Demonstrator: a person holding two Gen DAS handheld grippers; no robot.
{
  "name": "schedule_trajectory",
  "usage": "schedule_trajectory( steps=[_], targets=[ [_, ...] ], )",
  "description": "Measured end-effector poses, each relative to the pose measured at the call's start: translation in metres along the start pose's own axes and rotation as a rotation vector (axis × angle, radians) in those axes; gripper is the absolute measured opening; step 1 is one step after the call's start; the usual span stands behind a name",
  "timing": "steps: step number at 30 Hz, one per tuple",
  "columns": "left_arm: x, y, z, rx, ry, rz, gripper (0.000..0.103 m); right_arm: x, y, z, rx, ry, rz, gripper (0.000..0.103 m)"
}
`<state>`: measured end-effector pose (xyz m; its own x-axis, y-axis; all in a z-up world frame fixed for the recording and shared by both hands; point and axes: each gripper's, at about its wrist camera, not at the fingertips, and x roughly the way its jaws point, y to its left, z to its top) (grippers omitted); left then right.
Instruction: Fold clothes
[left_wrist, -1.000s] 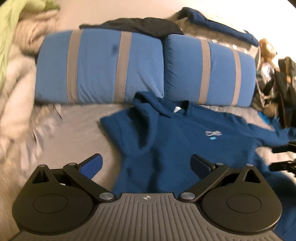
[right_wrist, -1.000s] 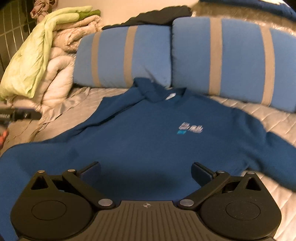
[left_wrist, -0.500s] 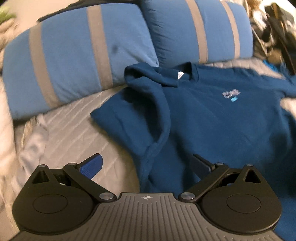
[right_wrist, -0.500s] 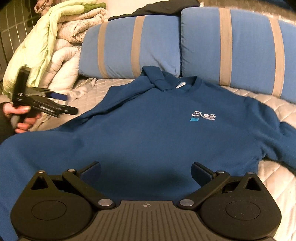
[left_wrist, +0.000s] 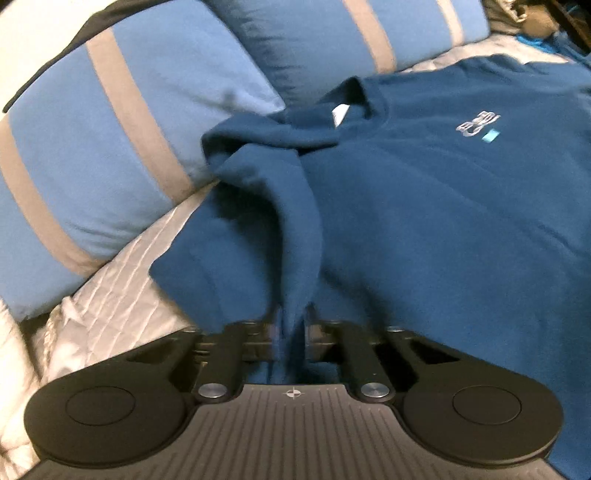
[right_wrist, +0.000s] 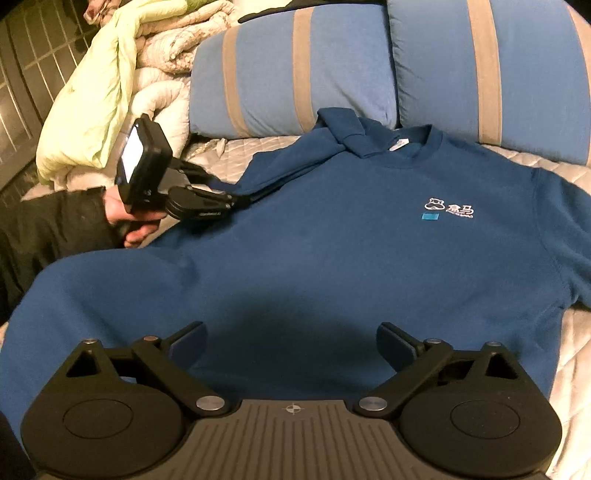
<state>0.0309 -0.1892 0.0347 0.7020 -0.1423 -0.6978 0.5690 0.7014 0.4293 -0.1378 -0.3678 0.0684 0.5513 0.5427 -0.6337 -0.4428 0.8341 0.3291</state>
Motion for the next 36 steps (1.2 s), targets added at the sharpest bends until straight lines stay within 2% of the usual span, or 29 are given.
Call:
schedule_trajectory(
  steps=[5,10,11,12,16,19,21,22,23,24,27,31,36],
  targets=[
    [-0.035,0.018,0.001,-0.017,-0.109,0.051,0.008,-0.004,-0.007,-0.001,0.031,-0.019,0.029,0.098],
    [-0.067,0.052,-0.013,-0.098,-0.15,0.116,0.007,-0.006,-0.007,-0.002,0.034,-0.024,0.034,0.098],
    [-0.07,0.057,-0.019,-0.116,-0.142,0.135,0.006,-0.006,-0.007,-0.002,0.033,-0.025,0.035,0.098],
    [-0.073,0.062,-0.026,-0.133,-0.133,0.153,0.001,-0.006,-0.007,-0.002,0.032,-0.026,0.037,0.098],
    [-0.077,0.082,-0.054,-0.215,-0.076,0.212,0.001,-0.005,-0.009,-0.001,0.037,-0.026,0.052,0.098],
    [-0.074,0.091,-0.075,-0.276,-0.003,0.237,0.004,-0.006,-0.008,-0.001,0.031,-0.024,0.05,0.098],
    [-0.075,0.091,-0.081,-0.288,0.0,0.21,0.004,-0.005,-0.008,-0.001,0.029,-0.025,0.049,0.098],
    [-0.076,0.091,-0.081,-0.292,-0.003,0.187,0.007,-0.005,-0.008,-0.001,0.029,-0.025,0.05,0.098],
    [-0.078,0.091,-0.082,-0.295,-0.005,0.163,0.018,-0.004,-0.008,-0.001,0.032,-0.025,0.05,0.098],
    [-0.079,0.091,-0.082,-0.299,-0.008,0.14,0.035,-0.004,-0.009,-0.001,0.034,-0.025,0.051,0.098],
    [-0.081,0.079,-0.069,-0.269,-0.068,0.098,0.062,-0.004,-0.009,-0.001,0.036,-0.024,0.052,0.098],
    [-0.076,0.062,-0.041,-0.219,-0.126,0.029,0.065,-0.005,-0.007,-0.002,0.031,-0.025,0.04,0.098],
    [-0.059,0.043,0.003,-0.101,-0.174,-0.005,0.065,-0.005,-0.008,-0.002,0.037,-0.025,0.038,0.098]
  ],
)
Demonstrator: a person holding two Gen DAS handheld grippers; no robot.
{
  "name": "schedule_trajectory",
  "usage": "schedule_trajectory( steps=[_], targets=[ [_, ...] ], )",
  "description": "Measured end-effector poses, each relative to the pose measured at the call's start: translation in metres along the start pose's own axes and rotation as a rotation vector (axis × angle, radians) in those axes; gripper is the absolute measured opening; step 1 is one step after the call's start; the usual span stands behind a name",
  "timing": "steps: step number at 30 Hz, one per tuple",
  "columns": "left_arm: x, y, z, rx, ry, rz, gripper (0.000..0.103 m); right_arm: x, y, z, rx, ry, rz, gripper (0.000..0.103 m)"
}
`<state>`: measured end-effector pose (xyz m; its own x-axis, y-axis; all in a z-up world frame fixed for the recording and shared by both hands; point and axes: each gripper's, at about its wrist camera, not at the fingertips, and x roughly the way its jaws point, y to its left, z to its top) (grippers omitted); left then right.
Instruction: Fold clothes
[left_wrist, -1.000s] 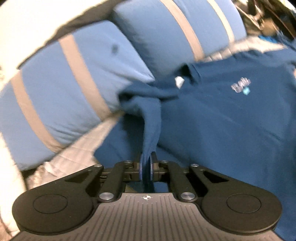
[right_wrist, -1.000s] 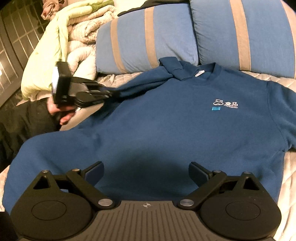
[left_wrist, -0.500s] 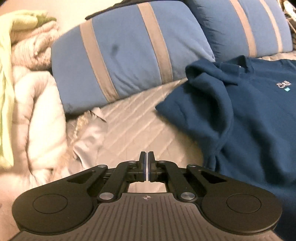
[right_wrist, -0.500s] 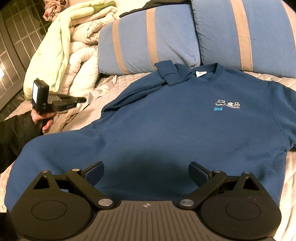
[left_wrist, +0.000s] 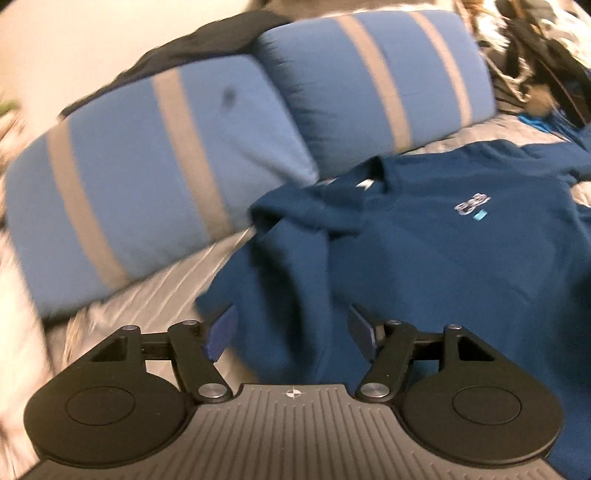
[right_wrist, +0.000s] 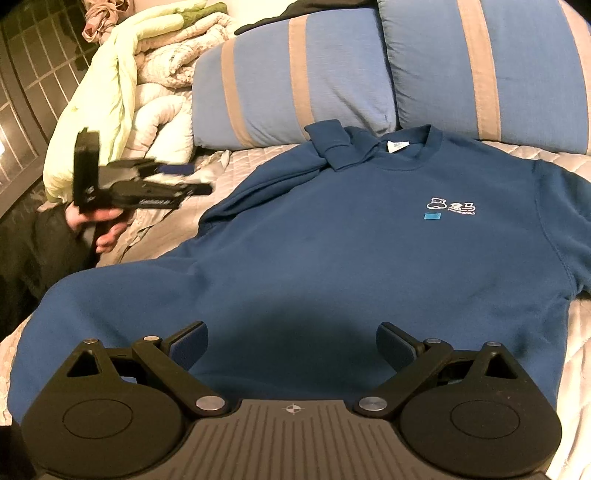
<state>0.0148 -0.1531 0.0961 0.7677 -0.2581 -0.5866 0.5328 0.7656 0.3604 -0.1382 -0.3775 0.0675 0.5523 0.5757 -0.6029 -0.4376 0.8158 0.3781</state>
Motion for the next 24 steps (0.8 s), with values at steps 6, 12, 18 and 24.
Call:
schedule_trajectory(
  steps=[6,12,18,24],
  targets=[
    [0.027,-0.027,0.026,0.091,-0.016,-0.058,0.065,-0.001,-0.003,0.0,0.017,-0.009,0.006,0.098],
    [0.065,-0.051,0.04,0.176,-0.016,-0.09,0.065,-0.001,-0.005,0.0,0.033,-0.016,0.022,0.098],
    [0.112,-0.064,0.05,0.18,-0.01,-0.031,0.065,0.0,-0.005,0.001,0.029,-0.007,0.029,0.098],
    [0.149,-0.073,0.052,0.16,0.003,-0.025,0.06,0.0,-0.003,0.001,0.031,-0.009,0.013,0.098]
  ],
)
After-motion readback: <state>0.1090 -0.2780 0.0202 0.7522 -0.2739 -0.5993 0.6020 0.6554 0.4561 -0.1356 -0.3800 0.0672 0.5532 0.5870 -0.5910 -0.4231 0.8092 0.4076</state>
